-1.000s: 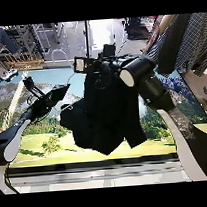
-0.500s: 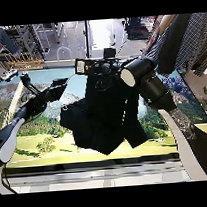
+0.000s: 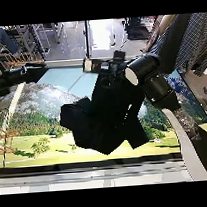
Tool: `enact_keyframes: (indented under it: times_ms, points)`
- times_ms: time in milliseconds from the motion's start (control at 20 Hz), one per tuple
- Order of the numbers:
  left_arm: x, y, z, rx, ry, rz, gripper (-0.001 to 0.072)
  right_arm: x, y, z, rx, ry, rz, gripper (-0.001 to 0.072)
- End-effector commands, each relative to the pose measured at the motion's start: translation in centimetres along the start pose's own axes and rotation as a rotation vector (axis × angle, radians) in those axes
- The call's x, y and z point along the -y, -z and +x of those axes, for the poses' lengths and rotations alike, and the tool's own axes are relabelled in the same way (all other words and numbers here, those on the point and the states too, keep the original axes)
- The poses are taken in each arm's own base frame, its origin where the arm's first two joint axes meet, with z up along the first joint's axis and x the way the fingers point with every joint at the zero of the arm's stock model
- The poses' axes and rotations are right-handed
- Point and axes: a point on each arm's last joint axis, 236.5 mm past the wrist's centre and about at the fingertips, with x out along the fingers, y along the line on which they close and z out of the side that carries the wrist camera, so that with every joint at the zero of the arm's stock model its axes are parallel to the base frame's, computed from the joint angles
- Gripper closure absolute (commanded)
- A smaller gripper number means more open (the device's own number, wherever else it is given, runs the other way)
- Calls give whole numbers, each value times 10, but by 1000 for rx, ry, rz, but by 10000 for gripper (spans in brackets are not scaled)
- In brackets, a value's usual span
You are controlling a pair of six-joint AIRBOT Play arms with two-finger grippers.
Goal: Fold the clothes and pants, and hang the long-sleeved shirts on hangers.
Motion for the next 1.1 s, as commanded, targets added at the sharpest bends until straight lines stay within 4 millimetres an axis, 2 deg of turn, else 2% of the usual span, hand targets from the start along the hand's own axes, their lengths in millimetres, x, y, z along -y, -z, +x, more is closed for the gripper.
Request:
enact_keyframes:
  times_ms: [0, 100, 150, 250, 450, 550, 650, 800, 850, 1050]
  points:
    - [-32, 55, -29, -289, -362, -399, 216, 60, 49, -18, -125, 247, 408, 677]
    - [-25, 85, -26, -405, -405, -491, 216, 75, 67, -35, -151, 292, 519, 677]
    - [-17, 97, -14, -440, -386, -505, 206, 78, 68, -45, -145, 297, 532, 677]
    - [3, 134, 25, -506, -329, -534, 76, 84, 63, -65, -108, 309, 545, 677]
    - [36, 230, 121, -563, -285, -532, 61, 88, 43, -100, -27, 317, 545, 677]
    - [65, 251, 161, -550, -171, -638, 58, 85, 32, -112, 4, 310, 526, 676]
    - [73, 255, 186, -487, -71, -709, 58, 79, 22, -119, 26, 296, 502, 676]
    - [65, 252, 190, -432, -24, -769, 57, 70, 3, -133, 71, 274, 468, 676]
    - [65, 244, 187, -409, 7, -772, 57, 67, -4, -140, 91, 268, 457, 676]
    - [67, 186, 173, -230, 181, -819, 57, 59, -24, -163, 158, 252, 421, 676]
